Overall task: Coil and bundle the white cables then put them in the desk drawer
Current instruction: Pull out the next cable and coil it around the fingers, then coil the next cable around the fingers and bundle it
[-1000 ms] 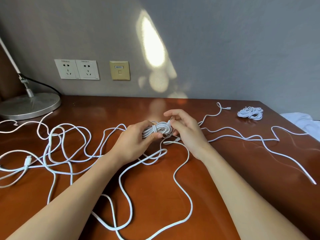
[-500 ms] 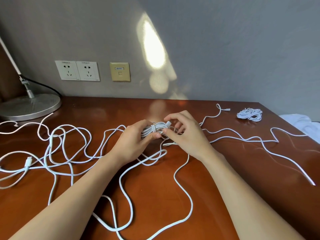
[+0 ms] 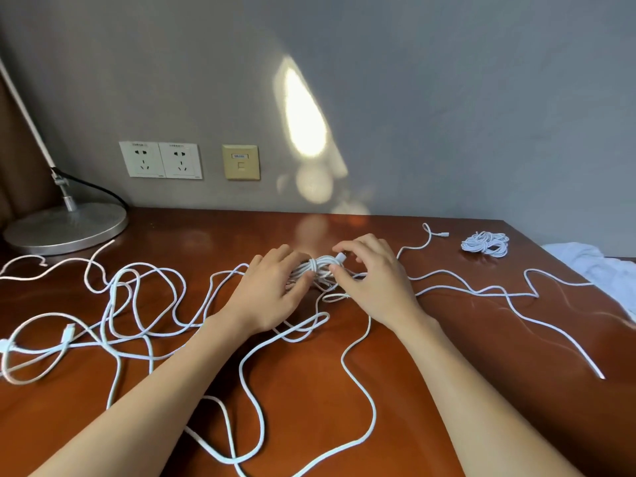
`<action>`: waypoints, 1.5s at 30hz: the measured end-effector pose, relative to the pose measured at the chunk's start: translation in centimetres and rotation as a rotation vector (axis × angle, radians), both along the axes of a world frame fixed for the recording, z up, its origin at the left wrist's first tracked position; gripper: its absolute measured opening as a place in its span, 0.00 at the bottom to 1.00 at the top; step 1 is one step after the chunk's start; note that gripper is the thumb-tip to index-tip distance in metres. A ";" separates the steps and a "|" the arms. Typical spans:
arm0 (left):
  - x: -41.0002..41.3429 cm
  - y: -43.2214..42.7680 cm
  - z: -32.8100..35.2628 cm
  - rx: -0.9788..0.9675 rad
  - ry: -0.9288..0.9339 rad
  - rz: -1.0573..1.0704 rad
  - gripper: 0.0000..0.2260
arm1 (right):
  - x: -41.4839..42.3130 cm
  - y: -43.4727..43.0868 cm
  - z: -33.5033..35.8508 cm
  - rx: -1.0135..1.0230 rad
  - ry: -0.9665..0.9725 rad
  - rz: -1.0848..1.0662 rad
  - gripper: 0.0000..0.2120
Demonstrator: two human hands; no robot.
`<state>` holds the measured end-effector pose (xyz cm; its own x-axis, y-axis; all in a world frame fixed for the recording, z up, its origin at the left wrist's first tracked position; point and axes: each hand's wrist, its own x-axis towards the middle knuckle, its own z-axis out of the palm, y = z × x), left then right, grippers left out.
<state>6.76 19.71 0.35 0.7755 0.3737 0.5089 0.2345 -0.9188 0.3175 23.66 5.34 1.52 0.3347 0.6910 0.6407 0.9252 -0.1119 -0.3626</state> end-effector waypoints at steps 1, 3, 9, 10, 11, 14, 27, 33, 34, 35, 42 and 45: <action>0.1 0.1 0.2 0.042 0.016 0.005 0.20 | 0.2 -0.1 0.2 -0.013 -0.025 -0.012 0.13; 0.3 0.1 1.0 0.079 0.048 0.002 0.22 | 0.6 -0.7 0.8 -0.035 -0.074 -0.037 0.13; 2.5 -1.6 4.5 0.214 0.137 -0.045 0.20 | 2.2 -3.8 2.5 -0.064 -0.110 -0.117 0.15; 3.2 -2.0 5.0 0.223 0.146 -0.057 0.18 | 2.6 -4.4 2.8 -0.067 -0.106 -0.133 0.15; 3.7 -2.4 5.5 0.224 0.154 -0.067 0.18 | 3.1 -4.9 2.9 -0.068 -0.105 -0.147 0.15; 5.9 -4.1 6.7 0.209 0.159 -0.115 0.19 | 4.6 -7.1 3.5 -0.057 -0.109 -0.198 0.14; 17.8 -10.9 4.5 0.149 0.193 -0.251 0.17 | 12.9 -16.2 2.5 -0.159 -0.065 -0.418 0.14; 22.4 -12.2 2.9 -0.021 0.193 -0.238 0.15 | 16.2 -17.5 1.6 -0.217 -0.008 -0.461 0.16; 23.1 -12.4 2.7 -0.035 0.190 -0.234 0.14 | 16.8 -17.5 1.4 -0.218 0.003 -0.467 0.16; 23.8 -12.5 2.5 -0.046 0.182 -0.229 0.14 | 17.3 -17.6 1.1 -0.220 0.013 -0.472 0.15; 28.7 -12.9 1.0 -0.049 0.123 -0.187 0.15 | 21.8 -17.1 -0.1 -0.210 0.059 -0.523 0.16; 30.4 -12.9 0.3 -0.045 0.121 -0.177 0.16 | 23.3 -16.7 -0.6 -0.220 0.070 -0.540 0.15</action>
